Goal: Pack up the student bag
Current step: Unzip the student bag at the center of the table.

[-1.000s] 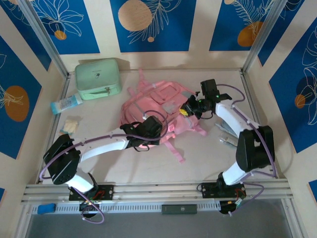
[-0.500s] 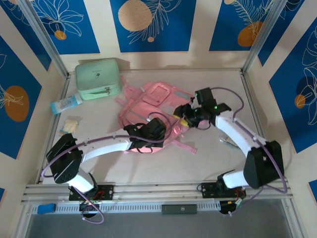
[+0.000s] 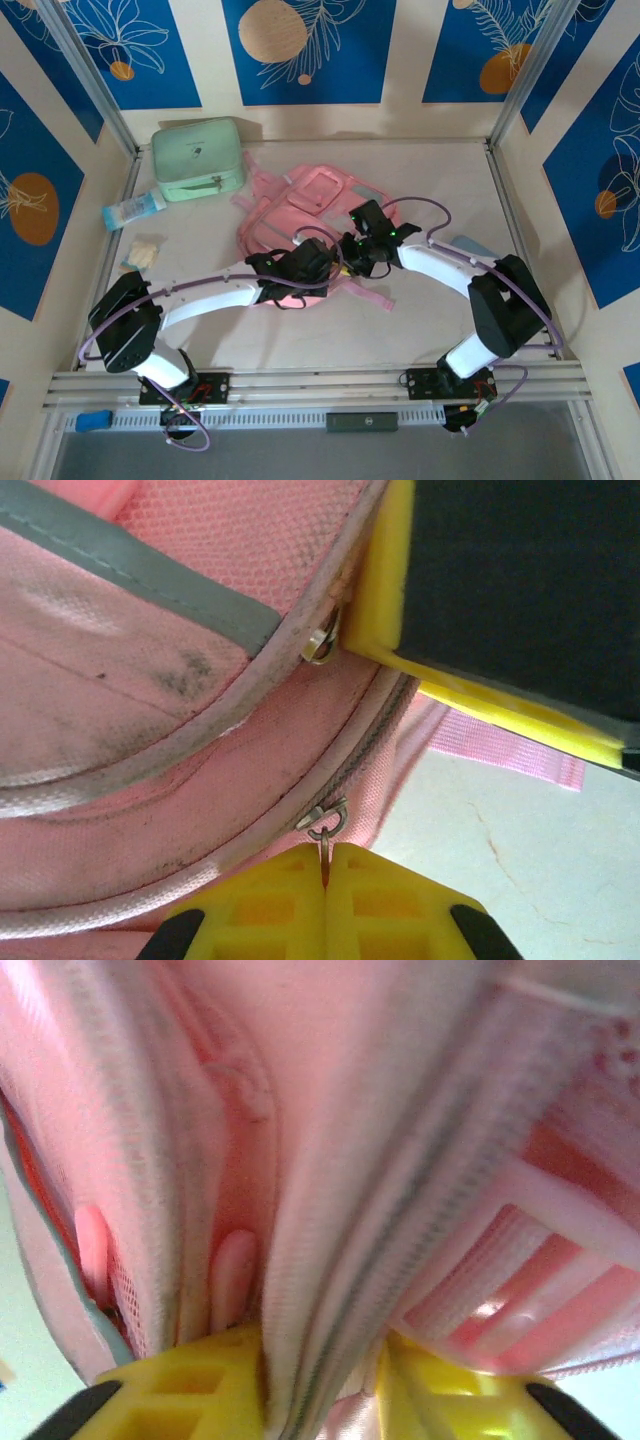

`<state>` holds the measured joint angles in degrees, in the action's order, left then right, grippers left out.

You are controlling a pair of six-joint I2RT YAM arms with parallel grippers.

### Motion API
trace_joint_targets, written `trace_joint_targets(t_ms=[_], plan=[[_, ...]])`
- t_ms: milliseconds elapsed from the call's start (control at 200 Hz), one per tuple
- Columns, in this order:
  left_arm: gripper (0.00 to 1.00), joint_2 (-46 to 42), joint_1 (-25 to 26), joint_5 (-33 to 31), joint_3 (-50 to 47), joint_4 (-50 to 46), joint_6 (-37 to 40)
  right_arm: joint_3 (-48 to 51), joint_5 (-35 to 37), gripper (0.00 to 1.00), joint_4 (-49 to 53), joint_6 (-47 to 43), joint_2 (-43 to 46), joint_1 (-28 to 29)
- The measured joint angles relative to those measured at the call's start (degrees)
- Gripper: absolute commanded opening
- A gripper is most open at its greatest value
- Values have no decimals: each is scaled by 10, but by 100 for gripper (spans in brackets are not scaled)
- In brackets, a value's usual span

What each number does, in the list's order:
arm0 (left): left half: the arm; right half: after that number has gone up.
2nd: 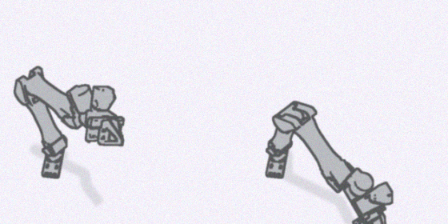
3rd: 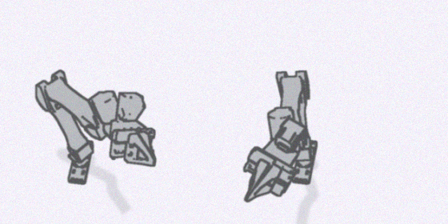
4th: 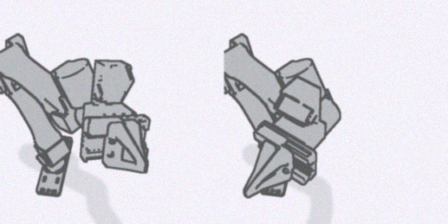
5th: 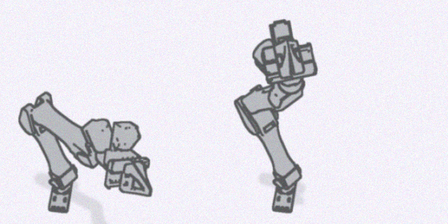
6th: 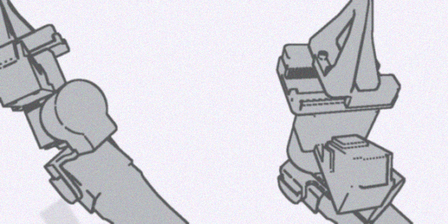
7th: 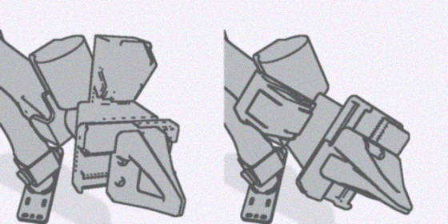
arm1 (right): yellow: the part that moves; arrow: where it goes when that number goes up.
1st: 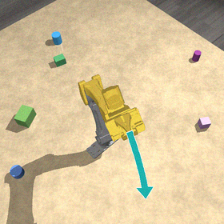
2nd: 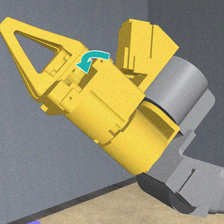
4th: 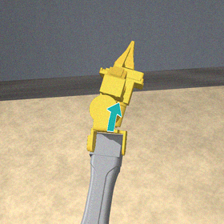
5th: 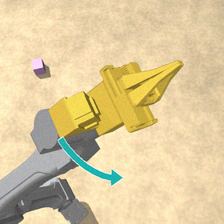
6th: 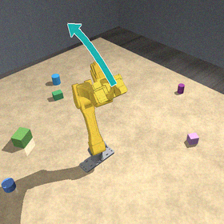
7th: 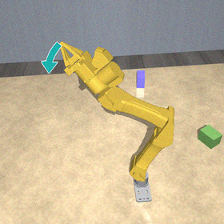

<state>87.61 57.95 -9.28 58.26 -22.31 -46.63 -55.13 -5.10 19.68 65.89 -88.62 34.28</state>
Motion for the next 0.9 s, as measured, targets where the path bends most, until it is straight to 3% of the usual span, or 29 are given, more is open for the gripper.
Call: trace_joint_targets(t_ms=[85,245,585,645,760,900], plan=[[0,0,0,0,-6,0,0,0,5,8,-2,-7,0,2],[0,-15,0,-2,-27,-9,0,0,-12,0,13,-46,9,-19],[0,-96,-17,1,-97,0,7,-16,-104,0,108,-164,25,-132],[0,-96,-17,5,-97,2,7,-18,-98,11,114,-169,27,-128],[0,-96,-17,11,-97,-7,8,-19,-69,43,124,-157,46,-107],[0,-93,-18,14,-94,-13,10,19,-36,56,97,-85,126,-68]])
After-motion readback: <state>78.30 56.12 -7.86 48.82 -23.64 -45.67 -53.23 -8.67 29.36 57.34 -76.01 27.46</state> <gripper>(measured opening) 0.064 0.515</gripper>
